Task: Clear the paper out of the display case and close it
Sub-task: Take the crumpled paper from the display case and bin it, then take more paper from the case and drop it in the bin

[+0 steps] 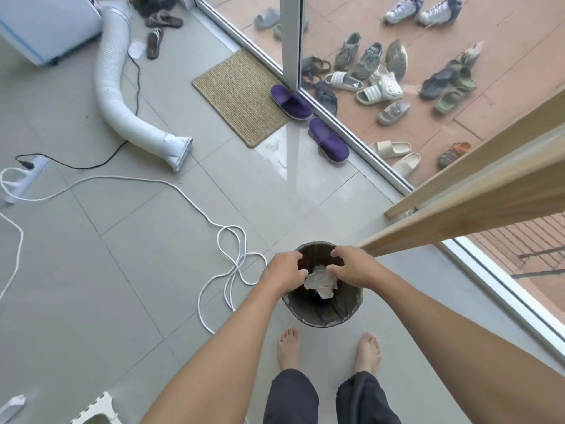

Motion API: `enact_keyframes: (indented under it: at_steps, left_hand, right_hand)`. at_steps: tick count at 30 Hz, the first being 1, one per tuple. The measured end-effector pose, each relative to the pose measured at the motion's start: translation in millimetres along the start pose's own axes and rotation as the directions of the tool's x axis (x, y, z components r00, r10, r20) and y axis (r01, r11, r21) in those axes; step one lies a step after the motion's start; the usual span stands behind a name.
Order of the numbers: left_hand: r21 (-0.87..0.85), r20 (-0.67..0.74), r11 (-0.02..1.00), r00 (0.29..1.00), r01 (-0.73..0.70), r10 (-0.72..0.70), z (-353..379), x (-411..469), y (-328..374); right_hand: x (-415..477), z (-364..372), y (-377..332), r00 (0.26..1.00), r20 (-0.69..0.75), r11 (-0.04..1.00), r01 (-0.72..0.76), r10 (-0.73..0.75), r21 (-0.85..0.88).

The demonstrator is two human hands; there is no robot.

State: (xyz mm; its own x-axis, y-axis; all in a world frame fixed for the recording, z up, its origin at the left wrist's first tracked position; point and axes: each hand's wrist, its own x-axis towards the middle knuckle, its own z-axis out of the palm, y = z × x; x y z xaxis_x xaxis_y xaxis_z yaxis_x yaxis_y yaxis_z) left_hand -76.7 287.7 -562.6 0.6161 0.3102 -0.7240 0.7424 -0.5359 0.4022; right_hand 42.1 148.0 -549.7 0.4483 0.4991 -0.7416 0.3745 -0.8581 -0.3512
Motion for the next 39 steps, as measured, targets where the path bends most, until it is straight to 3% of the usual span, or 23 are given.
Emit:
enact_keyframes:
  at_steps: [5, 10, 15, 20, 32, 36, 39]
  left_hand:
    - [0.091, -0.147, 0.992, 0.984, -0.092, 0.104, -85, -70, 36]
    - [0.174, -0.28, 0.961, 0.925, -0.215, 0.257, -165, -139, 80]
    - [0.226, -0.44, 0.907, 0.794, -0.355, 0.42, -225, -208, 137]
    - [0.273, -0.505, 0.8, 0.628, -0.534, 0.592, -248, -270, 207]
    - [0.425, -0.382, 0.417, 0.259, -0.804, 0.887, -208, -376, 362]
    - [0.376, -0.285, 0.283, 0.18, -0.883, 0.941, -177, -399, 409]
    - [0.376, -0.261, 0.243, 0.149, -0.894, 0.954, -164, -406, 444]
  right_hand:
    - [-79, -71, -58, 0.982, -0.16, 0.994, 0.089, -0.098, -0.065]
    - [-163, -145, -103, 0.917, -0.347, 0.98, 0.166, -0.195, -0.111]
    - [-251, -208, -119, 0.786, -0.548, 0.959, 0.236, -0.285, -0.16]
    - [-340, -251, -104, 0.632, -0.699, 0.941, 0.259, -0.335, -0.216]
    - [-524, -276, -12, 0.35, -0.922, 0.986, 0.097, -0.163, -0.137]
    - [-561, -279, 27, 0.302, -0.952, 0.999, 0.029, -0.049, -0.042]
    - [-578, -289, 53, 0.269, -0.962, 0.999, 0.013, 0.039, 0.044]
